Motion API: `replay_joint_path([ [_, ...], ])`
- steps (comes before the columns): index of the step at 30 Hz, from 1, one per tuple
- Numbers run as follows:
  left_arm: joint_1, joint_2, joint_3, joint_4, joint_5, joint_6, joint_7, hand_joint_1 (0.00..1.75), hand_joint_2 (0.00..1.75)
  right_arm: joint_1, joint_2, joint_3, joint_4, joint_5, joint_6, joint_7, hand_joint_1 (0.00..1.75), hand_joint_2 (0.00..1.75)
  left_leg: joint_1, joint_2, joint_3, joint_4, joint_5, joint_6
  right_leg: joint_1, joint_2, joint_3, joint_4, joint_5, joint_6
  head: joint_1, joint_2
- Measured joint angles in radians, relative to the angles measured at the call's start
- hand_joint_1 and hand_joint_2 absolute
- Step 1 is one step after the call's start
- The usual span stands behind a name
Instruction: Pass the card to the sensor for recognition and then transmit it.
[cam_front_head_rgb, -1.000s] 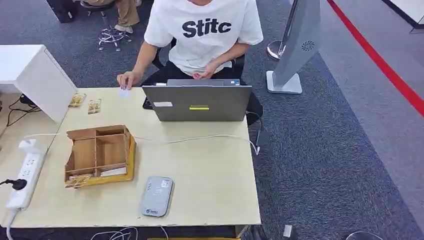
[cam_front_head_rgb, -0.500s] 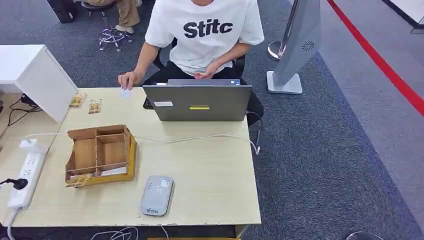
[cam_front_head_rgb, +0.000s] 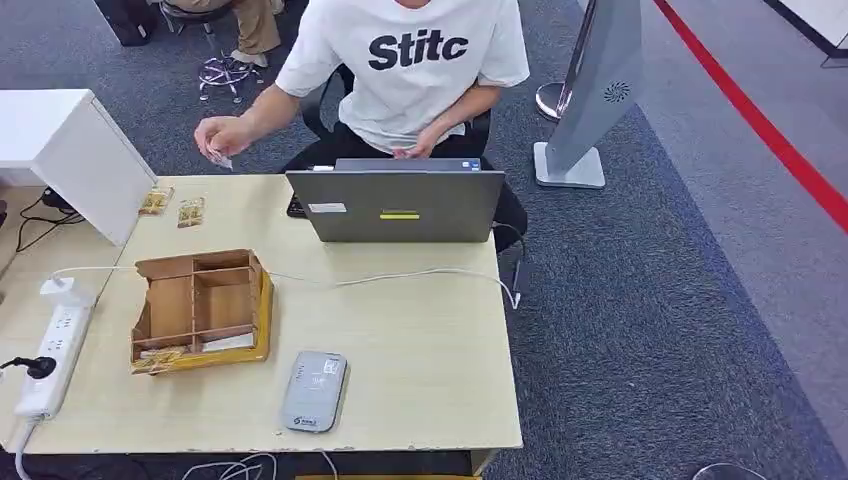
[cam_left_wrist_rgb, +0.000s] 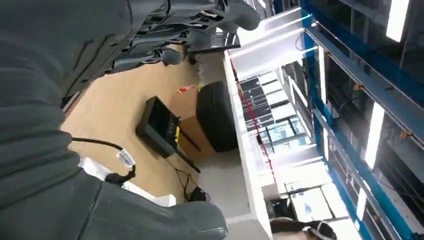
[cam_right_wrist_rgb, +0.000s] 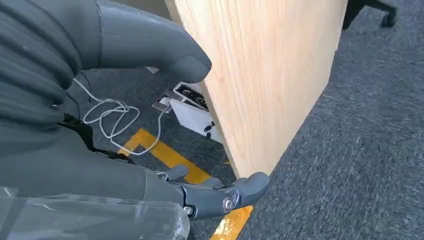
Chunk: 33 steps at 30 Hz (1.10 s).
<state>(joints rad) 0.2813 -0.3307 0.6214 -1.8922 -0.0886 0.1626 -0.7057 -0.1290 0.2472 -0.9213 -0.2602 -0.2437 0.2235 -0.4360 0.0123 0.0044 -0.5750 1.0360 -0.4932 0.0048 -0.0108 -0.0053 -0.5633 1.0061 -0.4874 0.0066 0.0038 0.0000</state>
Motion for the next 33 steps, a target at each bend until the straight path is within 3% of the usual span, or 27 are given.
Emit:
replay_joint_path([
  [2, 0.044, 0.001, -0.079, -0.067, -0.082, 0.11, 0.0, 0.0, 1.75, -0.007, 0.0, 0.011, -0.001, 0.057, -0.041, -0.032, 0.0, 1.75, 0.0, 0.001, 0.0, 0.0, 0.0, 0.0, 0.0, 0.002, -0.001, 0.0, 0.0, 0.0, 0.0, 0.0],
  [5, 0.079, 0.024, -0.279, -0.108, -0.277, 0.258, 0.0, 0.0, 1.75, -0.026, -0.001, 0.065, -0.002, 0.191, -0.133, -0.082, 0.0, 1.75, -0.001, 0.0, 0.0, 0.0, 0.0, 0.001, -0.001, 0.0, 0.0, 0.0, 0.0, 0.001, 0.0, 0.0],
  [9, 0.047, 0.057, -0.461, -0.107, -0.491, 0.314, 0.06, 0.0, 1.75, -0.061, -0.001, 0.181, -0.002, 0.373, -0.319, -0.135, 0.0, 1.75, -0.001, 0.001, 0.0, 0.0, 0.002, 0.002, -0.001, 0.0, 0.0, 0.0, 0.003, 0.001, 0.001, 0.0],
  [12, -0.039, 0.119, -0.565, -0.09, -0.584, 0.366, 0.148, 0.0, 1.75, -0.092, -0.001, 0.295, -0.002, 0.529, -0.552, -0.167, 0.0, 1.75, -0.001, 0.0, 0.0, 0.0, 0.004, 0.001, -0.001, 0.0, -0.001, 0.0, 0.004, 0.001, 0.0, 0.0],
  [13, -0.071, 0.131, -0.587, -0.079, -0.606, 0.374, 0.168, 0.0, 1.75, -0.102, -0.003, 0.322, -0.002, 0.538, -0.586, -0.163, 0.0, 1.75, -0.001, 0.0, 0.0, 0.0, 0.005, 0.001, -0.001, 0.0, -0.001, 0.0, 0.005, 0.001, 0.0, 0.0],
  [16, -0.164, 0.173, -0.632, -0.042, -0.672, 0.4, 0.224, 0.0, 1.75, -0.132, -0.017, 0.348, -0.003, 0.473, -0.522, -0.147, 0.0, 1.75, -0.001, 0.0, 0.0, 0.0, 0.007, 0.0, -0.001, 0.0, -0.001, 0.0, 0.007, 0.0, 0.0, 0.0],
  [19, -0.235, 0.213, -0.642, -0.016, -0.728, 0.412, 0.267, 0.0, 1.75, -0.142, -0.035, 0.35, -0.005, 0.456, -0.505, -0.136, 0.0, 1.75, -0.001, 0.0, 0.0, 0.0, 0.008, 0.0, -0.001, 0.001, -0.001, 0.0, 0.007, 0.0, 0.0, 0.0],
  [21, -0.279, 0.24, -0.641, 0.001, -0.769, 0.412, 0.307, 0.0, 1.75, -0.147, -0.047, 0.349, -0.006, 0.429, -0.488, -0.108, 0.0, 1.75, -0.001, 0.0, 0.0, 0.0, 0.008, 0.0, -0.001, 0.001, -0.001, 0.0, 0.007, 0.0, 0.0, 0.0],
  [24, -0.338, 0.285, -0.636, 0.031, -0.798, 0.383, 0.362, 0.0, 1.75, -0.148, -0.056, 0.34, -0.008, 0.394, -0.449, -0.123, 0.0, 1.75, -0.001, 0.0, -0.001, 0.0, 0.008, 0.0, -0.001, 0.0, -0.001, 0.0, 0.007, 0.0, 0.0, 0.0],
  [33, -0.41, 0.376, -0.596, 0.116, -0.839, 0.346, 0.421, 0.0, 1.75, -0.15, -0.076, 0.307, -0.01, 0.361, -0.397, -0.112, 0.0, 1.75, -0.001, 0.001, -0.001, 0.0, 0.007, 0.0, -0.001, 0.001, -0.002, 0.001, 0.007, 0.0, 0.0, 0.0],
])
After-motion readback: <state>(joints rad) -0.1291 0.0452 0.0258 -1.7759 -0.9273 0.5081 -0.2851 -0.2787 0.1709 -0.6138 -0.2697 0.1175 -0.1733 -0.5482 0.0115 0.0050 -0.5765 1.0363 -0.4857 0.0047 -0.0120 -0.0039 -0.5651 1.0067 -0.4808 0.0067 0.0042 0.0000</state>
